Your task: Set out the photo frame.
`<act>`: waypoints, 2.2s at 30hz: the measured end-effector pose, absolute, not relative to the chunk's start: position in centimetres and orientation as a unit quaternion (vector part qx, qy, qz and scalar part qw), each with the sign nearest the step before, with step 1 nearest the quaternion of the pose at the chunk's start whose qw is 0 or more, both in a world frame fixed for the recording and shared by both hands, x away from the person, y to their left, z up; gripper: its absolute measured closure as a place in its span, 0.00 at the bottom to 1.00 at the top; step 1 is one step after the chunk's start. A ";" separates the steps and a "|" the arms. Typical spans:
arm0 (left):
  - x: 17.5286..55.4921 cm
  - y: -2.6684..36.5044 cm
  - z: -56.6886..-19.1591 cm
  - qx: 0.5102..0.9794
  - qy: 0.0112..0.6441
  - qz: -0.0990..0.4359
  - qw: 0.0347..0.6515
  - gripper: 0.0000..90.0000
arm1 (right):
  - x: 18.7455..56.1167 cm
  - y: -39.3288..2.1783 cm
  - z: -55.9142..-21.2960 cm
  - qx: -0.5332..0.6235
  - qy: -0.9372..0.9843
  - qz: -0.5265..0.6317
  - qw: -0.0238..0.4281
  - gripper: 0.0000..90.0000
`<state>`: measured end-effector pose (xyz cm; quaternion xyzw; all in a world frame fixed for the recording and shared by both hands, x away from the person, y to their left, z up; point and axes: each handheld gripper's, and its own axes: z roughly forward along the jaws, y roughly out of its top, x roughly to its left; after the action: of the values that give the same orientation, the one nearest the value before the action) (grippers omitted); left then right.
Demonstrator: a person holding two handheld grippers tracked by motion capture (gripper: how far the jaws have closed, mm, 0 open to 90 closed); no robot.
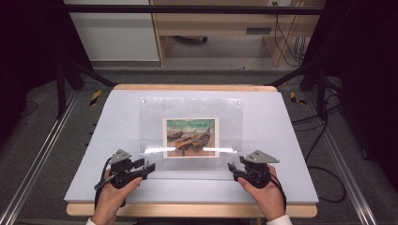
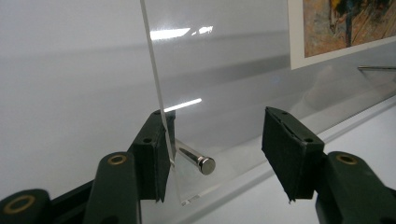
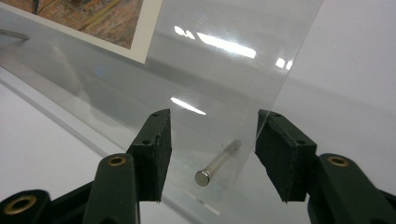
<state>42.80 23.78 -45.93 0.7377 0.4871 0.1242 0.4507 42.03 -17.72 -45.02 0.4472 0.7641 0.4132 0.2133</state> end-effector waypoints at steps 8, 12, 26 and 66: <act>42.6 23.9 -46.1 0.738 0.487 0.122 0.450 0.50 | 41.7 -17.7 -45.0 0.451 0.764 0.409 0.215 0.55; 42.5 23.9 -46.1 0.739 0.487 0.124 0.448 0.51 | 41.5 -17.8 -45.1 0.450 0.765 0.406 0.215 0.57; 42.3 24.0 -46.2 0.741 0.486 0.122 0.446 0.53 | 41.3 -18.0 -45.1 0.451 0.766 0.405 0.212 0.61; 41.7 24.0 -46.5 0.760 0.475 0.120 0.427 0.54 | 40.6 -18.2 -45.4 0.452 0.772 0.398 0.203 0.68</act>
<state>41.73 23.99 -46.53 0.7601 0.4747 0.1205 0.4271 40.63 -18.24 -45.43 0.4519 0.7722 0.3978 0.2031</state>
